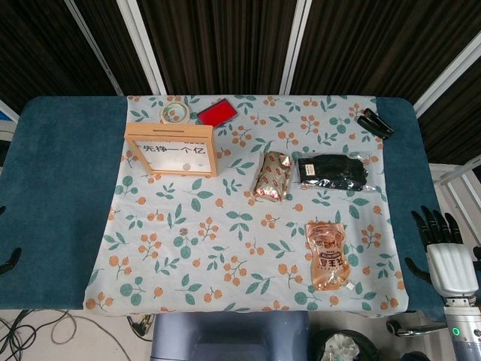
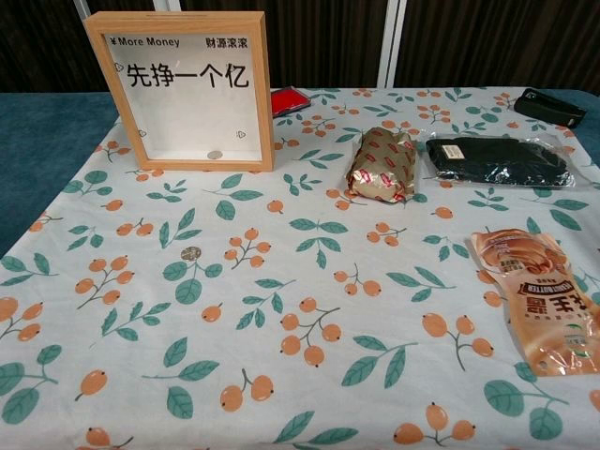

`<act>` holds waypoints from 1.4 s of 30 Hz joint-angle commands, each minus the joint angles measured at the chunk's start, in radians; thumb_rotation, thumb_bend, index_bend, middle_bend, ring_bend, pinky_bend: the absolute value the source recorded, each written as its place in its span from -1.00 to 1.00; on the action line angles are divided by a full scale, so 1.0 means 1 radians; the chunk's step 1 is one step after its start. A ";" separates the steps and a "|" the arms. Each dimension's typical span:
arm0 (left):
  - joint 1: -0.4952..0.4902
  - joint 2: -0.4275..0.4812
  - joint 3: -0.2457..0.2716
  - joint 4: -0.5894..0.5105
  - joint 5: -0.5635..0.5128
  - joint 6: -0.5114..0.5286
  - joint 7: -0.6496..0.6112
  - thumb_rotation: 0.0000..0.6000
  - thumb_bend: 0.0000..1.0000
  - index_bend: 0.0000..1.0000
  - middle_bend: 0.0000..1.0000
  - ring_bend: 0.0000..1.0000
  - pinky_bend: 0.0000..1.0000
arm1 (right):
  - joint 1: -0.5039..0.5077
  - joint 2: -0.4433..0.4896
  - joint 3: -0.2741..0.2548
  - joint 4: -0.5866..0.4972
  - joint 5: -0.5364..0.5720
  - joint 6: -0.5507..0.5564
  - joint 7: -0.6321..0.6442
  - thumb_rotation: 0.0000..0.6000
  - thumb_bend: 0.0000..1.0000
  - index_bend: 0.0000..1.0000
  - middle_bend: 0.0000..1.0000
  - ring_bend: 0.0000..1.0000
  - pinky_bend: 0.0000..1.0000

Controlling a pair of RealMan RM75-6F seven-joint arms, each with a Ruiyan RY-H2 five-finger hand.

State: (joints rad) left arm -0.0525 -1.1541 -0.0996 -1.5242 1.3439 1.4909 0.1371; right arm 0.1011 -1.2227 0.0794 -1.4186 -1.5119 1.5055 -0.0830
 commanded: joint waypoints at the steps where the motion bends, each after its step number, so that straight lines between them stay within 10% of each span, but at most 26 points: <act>1: 0.000 0.001 0.001 -0.001 0.000 -0.001 0.002 1.00 -0.48 -0.76 -1.00 -1.00 -1.00 | 0.000 -0.001 0.001 -0.001 0.003 -0.002 -0.001 1.00 -0.40 -1.00 -1.00 -1.00 -1.00; 26: -0.019 0.029 0.009 -0.045 0.010 -0.044 -0.008 1.00 -0.63 -0.70 -1.00 -1.00 -1.00 | -0.008 0.009 0.016 -0.032 0.034 0.000 -0.020 1.00 -0.40 -1.00 -1.00 -1.00 -1.00; 42: -0.481 0.070 -0.103 -0.235 -0.348 -0.643 0.336 1.00 -0.74 -0.57 -1.00 -1.00 -1.00 | -0.013 0.000 0.025 -0.040 0.068 -0.006 -0.046 1.00 -0.40 -1.00 -1.00 -1.00 -1.00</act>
State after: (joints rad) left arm -0.4397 -1.0610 -0.1812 -1.7279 1.1015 0.9381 0.3979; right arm 0.0876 -1.2222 0.1049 -1.4594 -1.4448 1.5002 -0.1293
